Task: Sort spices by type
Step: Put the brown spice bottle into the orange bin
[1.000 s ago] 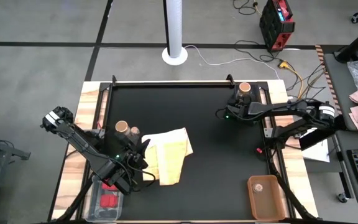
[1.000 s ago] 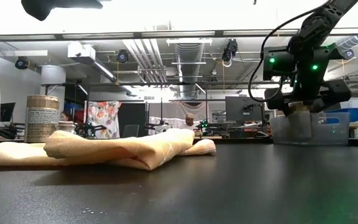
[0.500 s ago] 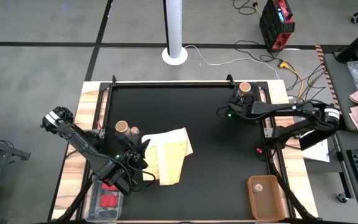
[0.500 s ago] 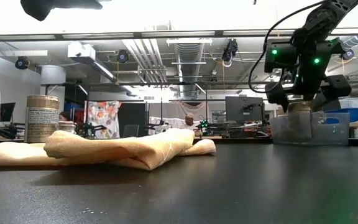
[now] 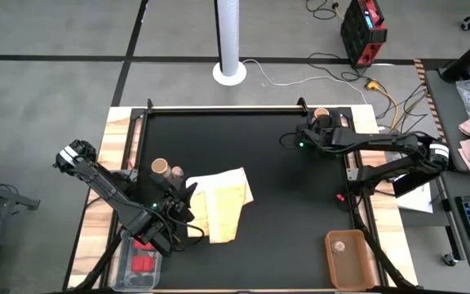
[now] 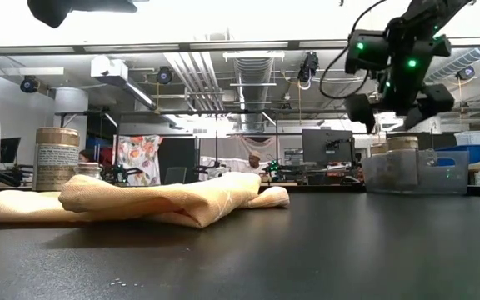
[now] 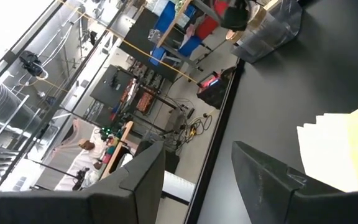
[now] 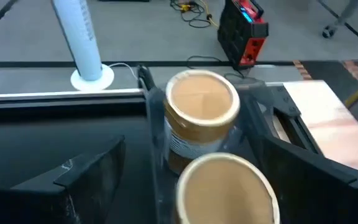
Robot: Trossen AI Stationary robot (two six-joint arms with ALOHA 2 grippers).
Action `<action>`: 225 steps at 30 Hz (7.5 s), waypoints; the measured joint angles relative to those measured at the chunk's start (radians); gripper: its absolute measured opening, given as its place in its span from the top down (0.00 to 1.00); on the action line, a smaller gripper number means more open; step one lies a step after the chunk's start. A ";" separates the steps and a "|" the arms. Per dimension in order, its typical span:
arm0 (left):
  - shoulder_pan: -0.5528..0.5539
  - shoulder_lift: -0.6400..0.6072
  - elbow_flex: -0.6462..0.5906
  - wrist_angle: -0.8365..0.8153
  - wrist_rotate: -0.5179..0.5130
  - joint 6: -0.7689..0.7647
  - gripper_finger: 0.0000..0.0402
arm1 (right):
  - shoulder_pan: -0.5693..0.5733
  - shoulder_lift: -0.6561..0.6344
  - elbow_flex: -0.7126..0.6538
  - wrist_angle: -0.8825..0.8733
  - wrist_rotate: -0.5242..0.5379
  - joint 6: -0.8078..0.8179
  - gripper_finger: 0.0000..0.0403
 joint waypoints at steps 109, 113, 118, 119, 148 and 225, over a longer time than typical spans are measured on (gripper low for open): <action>0.843 -0.102 -0.327 0.293 1.243 0.839 0.41 | 0.956 0.338 0.236 0.501 0.053 -0.490 0.11; 0.843 -0.061 -0.328 0.292 1.233 0.839 0.41 | 0.956 0.338 0.235 0.501 0.053 -0.490 0.11; 0.843 -0.043 -0.328 0.298 1.233 0.839 0.43 | 0.956 0.338 0.235 0.501 0.053 -0.490 0.11; 0.843 -0.043 -0.328 0.300 1.233 0.839 0.44 | 0.956 0.338 0.235 0.501 0.053 -0.490 0.11; 0.783 -0.053 -0.095 0.289 1.247 0.874 0.60 | 0.954 0.338 0.224 0.502 0.044 -0.491 0.11; 0.506 -0.047 -0.046 1.156 1.238 0.886 0.42 | 1.007 0.461 0.401 0.351 0.145 -0.605 0.54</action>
